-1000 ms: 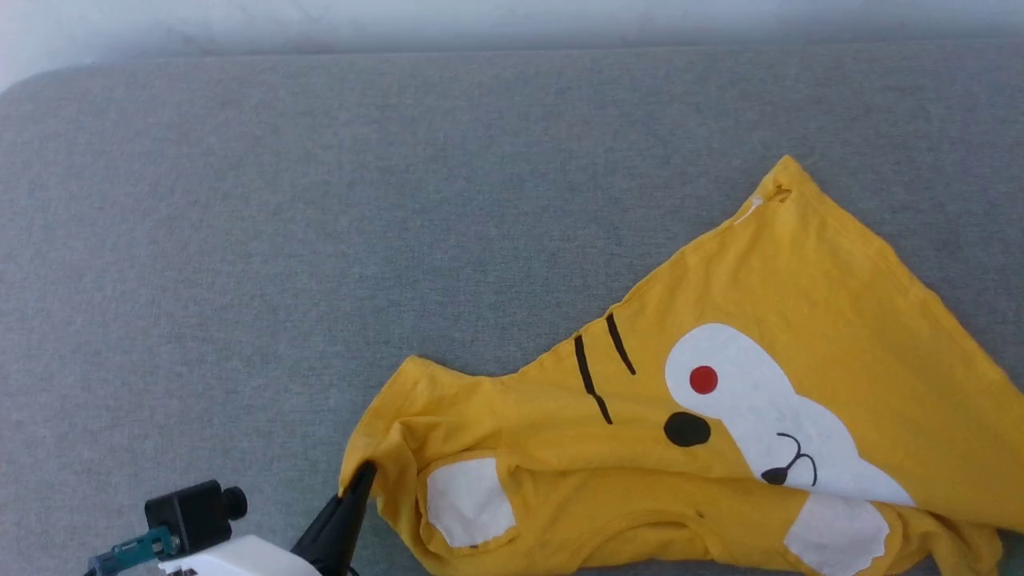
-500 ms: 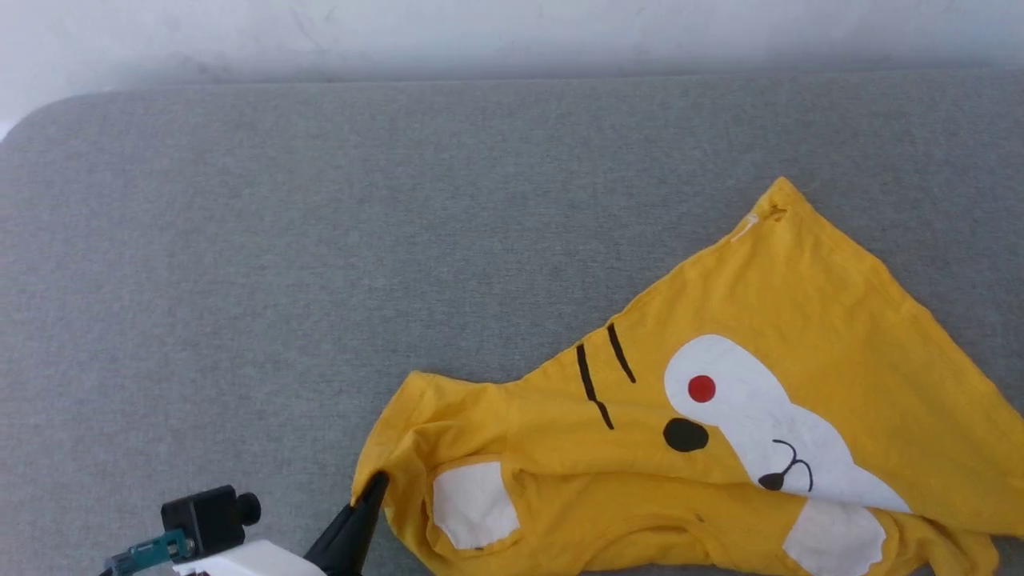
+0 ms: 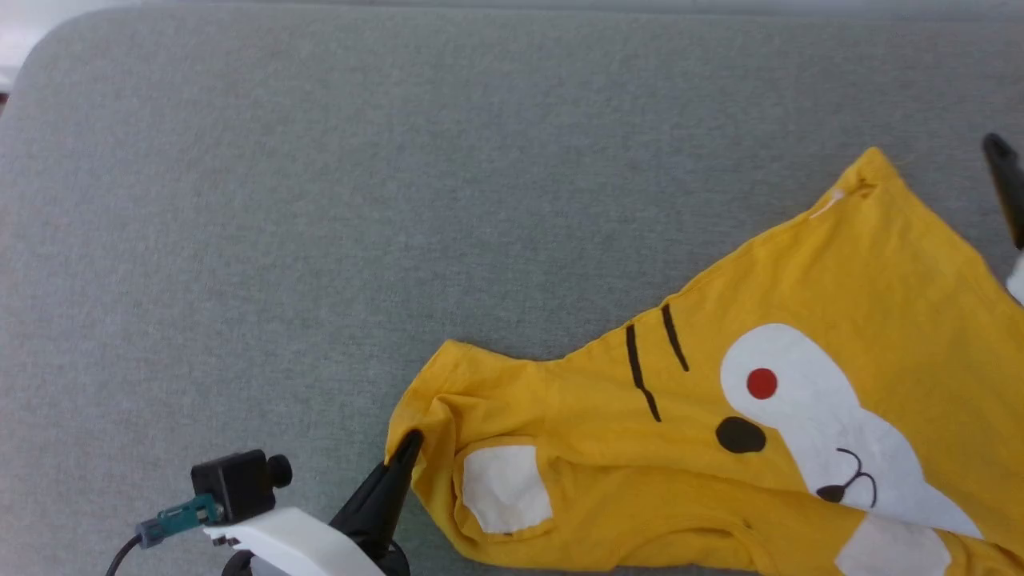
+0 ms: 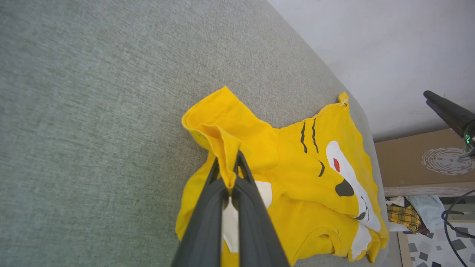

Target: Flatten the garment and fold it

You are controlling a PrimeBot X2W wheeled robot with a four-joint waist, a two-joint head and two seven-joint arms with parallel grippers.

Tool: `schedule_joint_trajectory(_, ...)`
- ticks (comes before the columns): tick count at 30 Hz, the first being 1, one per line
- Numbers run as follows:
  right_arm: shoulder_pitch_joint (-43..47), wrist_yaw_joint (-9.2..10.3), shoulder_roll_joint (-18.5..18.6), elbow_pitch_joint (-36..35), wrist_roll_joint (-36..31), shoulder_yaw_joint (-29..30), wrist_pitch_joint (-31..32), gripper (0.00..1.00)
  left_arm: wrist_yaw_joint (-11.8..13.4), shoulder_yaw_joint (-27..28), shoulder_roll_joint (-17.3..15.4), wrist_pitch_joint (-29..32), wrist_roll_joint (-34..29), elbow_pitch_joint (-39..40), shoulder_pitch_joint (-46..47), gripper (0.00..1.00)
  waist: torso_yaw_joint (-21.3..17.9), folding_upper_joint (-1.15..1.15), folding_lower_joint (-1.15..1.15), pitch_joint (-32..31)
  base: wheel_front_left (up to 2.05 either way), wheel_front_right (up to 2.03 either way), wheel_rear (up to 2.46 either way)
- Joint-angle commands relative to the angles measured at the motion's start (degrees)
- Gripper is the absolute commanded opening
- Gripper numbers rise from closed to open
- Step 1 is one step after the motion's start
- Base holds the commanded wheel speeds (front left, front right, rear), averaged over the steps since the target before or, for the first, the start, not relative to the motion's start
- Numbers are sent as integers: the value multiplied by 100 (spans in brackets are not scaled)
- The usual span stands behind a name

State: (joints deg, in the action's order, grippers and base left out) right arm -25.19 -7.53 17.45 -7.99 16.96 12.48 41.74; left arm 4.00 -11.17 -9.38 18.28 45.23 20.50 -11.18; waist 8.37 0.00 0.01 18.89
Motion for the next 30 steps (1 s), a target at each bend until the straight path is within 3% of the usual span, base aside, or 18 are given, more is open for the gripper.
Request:
schedule_joint_trajectory(1,-163,4,54,162,-55,-107,-11,100,-58,-21,10,-27,-71,-13,104,0,249,0,-1,297,0,0,0)
schedule_joint_trajectory(9,-892,4,551,1577,-374,-644,84,100,-113,-199,108,-49,-113,-59,331,0,519,0,-1,693,0,0,0)
schedule_joint_trajectory(19,-952,4,861,2273,-186,-1000,257,100,-149,-262,189,-147,-115,-155,501,0,691,0,-1,993,0,0,0)
schedule_joint_trajectory(20,-937,4,891,2311,-126,-1057,330,76,-148,-265,190,-148,-115,-158,511,0,695,0,-1,1002,0,0,0)
schedule_joint_trajectory(22,-900,4,944,2374,-38,-1140,499,0,-138,-269,194,-145,-114,-166,529,0,695,0,-1,1000,0,0,0)
schedule_joint_trajectory(30,-928,4,752,2429,-243,-872,434,0,-115,-206,201,-198,-66,-166,548,0,515,0,-1,771,0,0,0)
